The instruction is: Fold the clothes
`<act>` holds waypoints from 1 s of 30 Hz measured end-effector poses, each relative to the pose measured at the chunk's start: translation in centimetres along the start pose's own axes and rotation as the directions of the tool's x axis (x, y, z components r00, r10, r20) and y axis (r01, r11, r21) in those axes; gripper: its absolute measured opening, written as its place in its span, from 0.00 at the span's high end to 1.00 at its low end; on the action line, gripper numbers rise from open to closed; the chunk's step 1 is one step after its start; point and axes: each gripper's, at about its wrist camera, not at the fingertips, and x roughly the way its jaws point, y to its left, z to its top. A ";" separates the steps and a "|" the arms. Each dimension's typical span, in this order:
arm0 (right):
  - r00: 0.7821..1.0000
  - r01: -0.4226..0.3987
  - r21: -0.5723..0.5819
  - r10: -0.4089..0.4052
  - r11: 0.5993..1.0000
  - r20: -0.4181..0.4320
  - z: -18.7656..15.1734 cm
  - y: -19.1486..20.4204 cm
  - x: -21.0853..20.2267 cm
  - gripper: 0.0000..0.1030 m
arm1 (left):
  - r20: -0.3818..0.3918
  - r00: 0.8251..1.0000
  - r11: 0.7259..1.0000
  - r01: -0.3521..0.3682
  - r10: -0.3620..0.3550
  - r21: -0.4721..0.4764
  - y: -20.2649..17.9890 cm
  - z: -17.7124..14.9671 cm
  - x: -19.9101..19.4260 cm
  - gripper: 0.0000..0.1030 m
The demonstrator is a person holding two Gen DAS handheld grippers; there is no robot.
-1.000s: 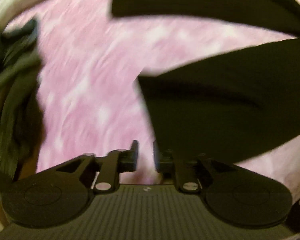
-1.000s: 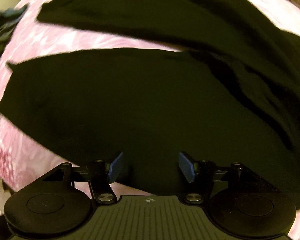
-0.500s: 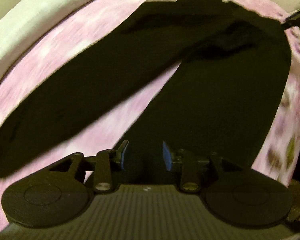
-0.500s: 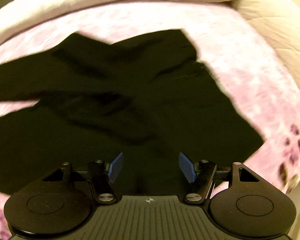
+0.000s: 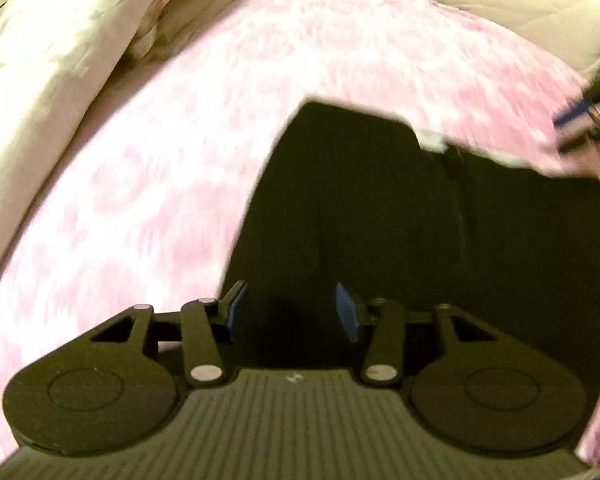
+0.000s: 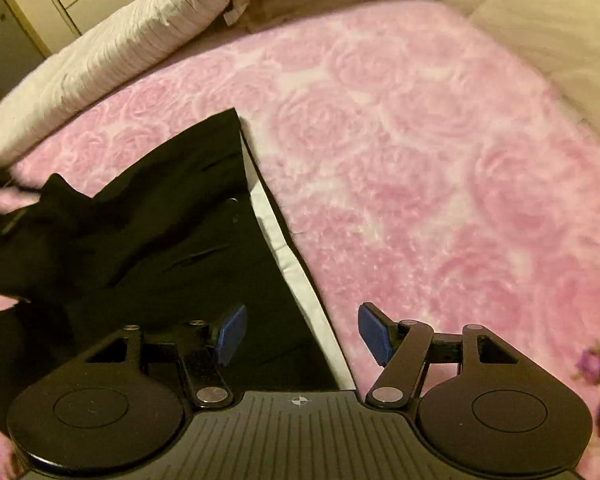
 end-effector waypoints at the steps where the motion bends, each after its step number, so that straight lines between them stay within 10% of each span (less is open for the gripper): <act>1: 1.000 -0.026 0.000 0.026 1.000 -0.011 0.4 -0.6 0.6 0.36 | 0.000 1.000 1.000 0.003 -0.003 0.001 0.4 1.6 1.2 0.59; 14: 0.994 -0.055 0.110 0.065 0.992 -0.092 -4.5 -6.7 2.6 0.36 | -0.091 0.971 0.975 0.222 -0.220 0.006 3.5 12.3 15.1 0.69; 22: 0.986 -0.141 0.340 0.161 0.930 -0.032 -9.4 -8.8 1.1 0.38 | -0.083 0.967 0.947 0.253 -0.241 0.198 1.7 13.7 13.3 0.92; 25: 0.989 -0.131 0.342 0.149 0.931 -0.026 -9.4 -8.6 0.8 0.95 | -0.002 0.968 0.932 0.242 -0.251 0.269 0.8 15.9 11.5 0.92; 30: 0.999 -0.003 0.372 -0.012 0.928 0.039 -8.7 -10.6 -2.4 1.00 | -0.003 0.978 0.898 0.192 -0.207 0.396 -2.3 18.5 12.6 0.92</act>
